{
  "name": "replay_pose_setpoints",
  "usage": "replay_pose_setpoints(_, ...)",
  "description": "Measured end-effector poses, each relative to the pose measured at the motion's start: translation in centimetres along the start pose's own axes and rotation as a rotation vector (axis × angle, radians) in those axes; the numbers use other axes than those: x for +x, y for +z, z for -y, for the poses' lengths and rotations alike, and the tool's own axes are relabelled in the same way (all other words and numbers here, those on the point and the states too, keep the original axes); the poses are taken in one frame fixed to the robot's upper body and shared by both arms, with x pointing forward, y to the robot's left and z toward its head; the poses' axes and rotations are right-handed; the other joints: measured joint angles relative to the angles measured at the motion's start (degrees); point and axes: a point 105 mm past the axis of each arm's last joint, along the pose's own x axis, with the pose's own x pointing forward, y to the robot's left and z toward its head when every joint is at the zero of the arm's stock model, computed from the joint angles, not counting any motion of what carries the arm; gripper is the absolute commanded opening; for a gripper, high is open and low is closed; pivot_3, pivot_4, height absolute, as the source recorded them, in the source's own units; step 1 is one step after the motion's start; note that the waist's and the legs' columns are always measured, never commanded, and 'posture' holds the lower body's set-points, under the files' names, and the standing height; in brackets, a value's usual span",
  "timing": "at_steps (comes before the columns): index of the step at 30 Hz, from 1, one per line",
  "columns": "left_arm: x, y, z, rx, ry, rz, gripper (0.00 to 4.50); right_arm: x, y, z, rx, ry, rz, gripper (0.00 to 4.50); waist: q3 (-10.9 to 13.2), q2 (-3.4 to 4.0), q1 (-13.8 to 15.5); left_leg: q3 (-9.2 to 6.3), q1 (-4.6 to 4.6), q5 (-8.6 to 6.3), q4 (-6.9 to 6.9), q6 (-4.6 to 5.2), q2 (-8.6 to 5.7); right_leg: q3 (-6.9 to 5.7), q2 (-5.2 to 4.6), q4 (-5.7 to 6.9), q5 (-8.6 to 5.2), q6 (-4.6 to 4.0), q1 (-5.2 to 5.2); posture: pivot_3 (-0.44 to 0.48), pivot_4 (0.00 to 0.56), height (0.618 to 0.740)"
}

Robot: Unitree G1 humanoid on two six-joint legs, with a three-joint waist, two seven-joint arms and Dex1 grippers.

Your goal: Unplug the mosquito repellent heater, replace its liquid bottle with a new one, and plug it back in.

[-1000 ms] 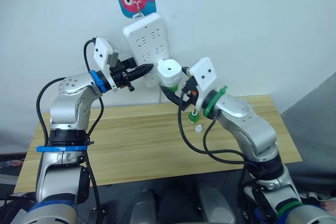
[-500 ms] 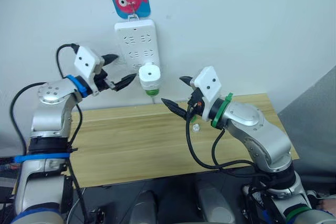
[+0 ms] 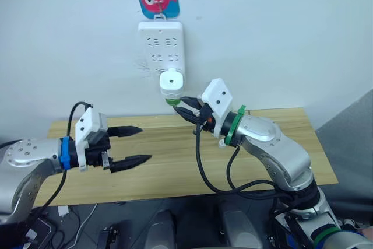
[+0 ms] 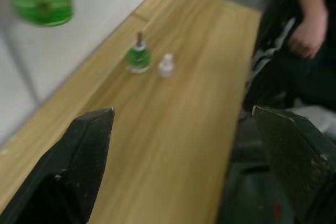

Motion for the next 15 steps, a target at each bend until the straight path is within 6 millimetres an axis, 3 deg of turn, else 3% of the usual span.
replay_pose_setpoints(4, 0.7, 1.4, 0.3, 0.053, 0.117, 0.125, 4.50, 0.5, -0.1, -0.3, -0.017, 0.001, 0.007, 0.02, 0.0, -0.01, 0.6, 0.03, 0.00, 0.00, 0.05, -0.01, -0.03, 0.03, -0.01, -0.03, 0.00, 0.00, 0.05, -0.033, 0.196, 0.725)
replay_pose_setpoints(11, 1.2, 1.1, 2.8, 0.118, 0.182, 0.179, 4.50, 1.4, -0.6, 0.6, 0.008, -0.080, 0.007, 0.02, 0.0, -0.03, 0.5, 0.03, 0.01, 0.00, -0.01, -0.01, 0.00, 0.04, -0.01, -0.05, -0.01, -0.02, 0.03, -0.033, 0.202, 0.725)
replay_pose_setpoints(15, 1.1, 0.7, 3.0, 0.118, 0.207, 0.171, 4.50, 1.8, -1.1, 0.8, 0.024, -0.093, -0.009, 0.02, 0.0, -0.03, 0.5, 0.03, 0.03, 0.00, 0.01, -0.01, -0.01, 0.03, 0.01, -0.03, -0.01, -0.03, 0.04, -0.029, 0.203, 0.725)
